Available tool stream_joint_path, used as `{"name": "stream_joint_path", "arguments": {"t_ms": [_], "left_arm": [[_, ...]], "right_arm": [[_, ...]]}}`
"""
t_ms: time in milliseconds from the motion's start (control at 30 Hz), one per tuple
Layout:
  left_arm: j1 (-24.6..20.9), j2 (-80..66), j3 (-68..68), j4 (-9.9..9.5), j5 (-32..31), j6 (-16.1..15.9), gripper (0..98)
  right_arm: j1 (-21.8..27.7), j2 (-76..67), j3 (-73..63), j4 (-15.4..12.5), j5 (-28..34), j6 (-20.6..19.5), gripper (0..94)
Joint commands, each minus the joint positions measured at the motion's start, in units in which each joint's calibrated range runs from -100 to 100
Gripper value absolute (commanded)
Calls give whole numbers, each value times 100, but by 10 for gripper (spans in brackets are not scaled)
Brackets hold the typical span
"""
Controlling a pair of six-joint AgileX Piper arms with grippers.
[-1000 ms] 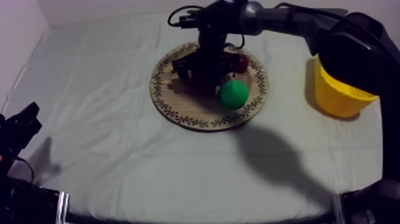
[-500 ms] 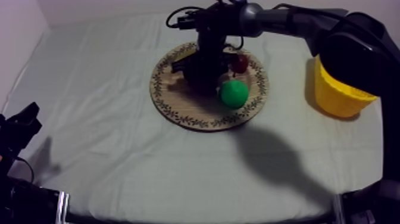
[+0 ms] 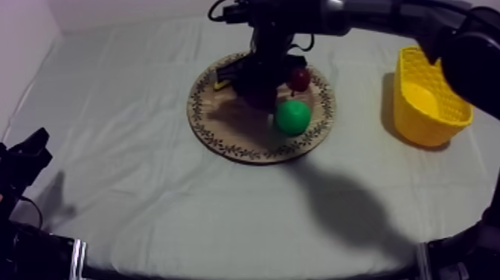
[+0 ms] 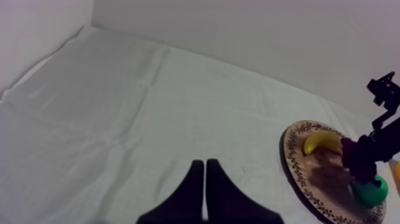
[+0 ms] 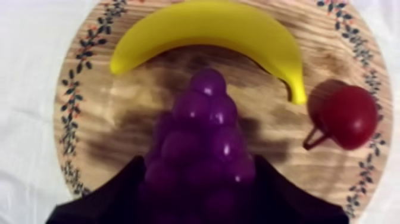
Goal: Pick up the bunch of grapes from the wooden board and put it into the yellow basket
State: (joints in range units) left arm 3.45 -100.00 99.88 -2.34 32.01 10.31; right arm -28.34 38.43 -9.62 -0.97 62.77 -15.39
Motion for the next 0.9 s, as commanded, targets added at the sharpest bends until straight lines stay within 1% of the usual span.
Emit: {"name": "stream_joint_path", "arguments": {"t_ms": [0, 333, 467, 567, 667, 800, 867], "left_arm": [[-1, 0, 0, 2, 0, 2, 1], [-1, 0, 0, 2, 0, 2, 1], [-1, 0, 0, 2, 0, 2, 1], [-1, 0, 0, 2, 0, 2, 1], [-1, 0, 0, 2, 0, 2, 1], [-1, 0, 0, 2, 0, 2, 1], [-1, 0, 0, 2, 0, 0, 1]], "right_arm": [[-17, -481, 316, 56, -29, 51, 276], [-115, -2304, 1668, 309, -77, 397, 278], [-173, -3091, 2315, 417, 46, 595, 255], [-170, -3643, 2745, 473, 178, 686, 255], [-57, -4173, 3119, 413, 311, 836, 252], [213, -4804, 3568, 310, 409, 1021, 251], [355, -5066, 3768, 302, 461, 1077, 254]]}}
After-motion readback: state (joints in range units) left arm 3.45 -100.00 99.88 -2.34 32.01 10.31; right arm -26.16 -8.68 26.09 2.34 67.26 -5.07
